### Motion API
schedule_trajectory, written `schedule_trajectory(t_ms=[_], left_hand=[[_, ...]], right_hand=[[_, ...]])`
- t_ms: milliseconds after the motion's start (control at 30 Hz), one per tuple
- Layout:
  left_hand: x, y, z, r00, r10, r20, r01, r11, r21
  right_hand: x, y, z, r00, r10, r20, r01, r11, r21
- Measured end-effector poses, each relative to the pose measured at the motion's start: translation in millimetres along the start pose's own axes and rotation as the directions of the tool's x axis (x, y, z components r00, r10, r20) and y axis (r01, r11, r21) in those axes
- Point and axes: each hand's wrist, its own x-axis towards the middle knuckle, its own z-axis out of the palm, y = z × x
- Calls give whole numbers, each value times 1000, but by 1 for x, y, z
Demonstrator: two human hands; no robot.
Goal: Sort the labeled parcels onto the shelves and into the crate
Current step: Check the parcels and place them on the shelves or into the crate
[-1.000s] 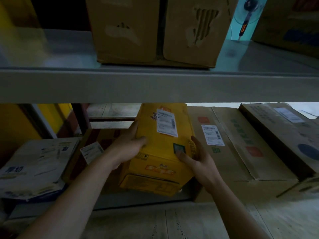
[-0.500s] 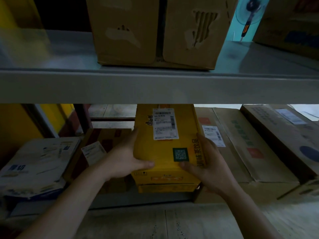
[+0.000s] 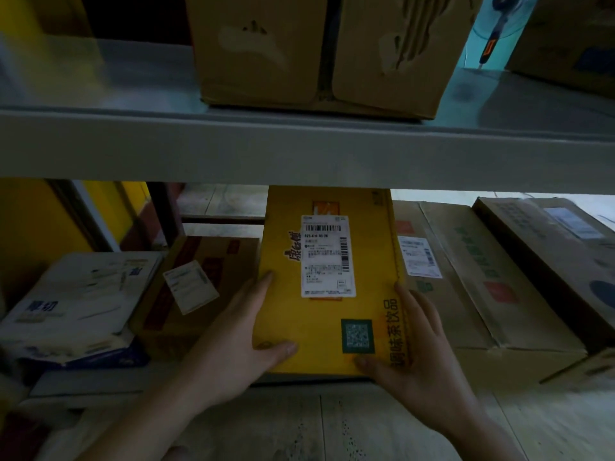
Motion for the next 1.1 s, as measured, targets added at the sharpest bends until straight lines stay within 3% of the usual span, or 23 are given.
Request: schedule_trajectory(t_ms=[1100], left_hand=[[5,-9,12,1000,-11,-17,12,997,79]], right_hand=[[7,14,9,999,-51,-11,50,995,-82]])
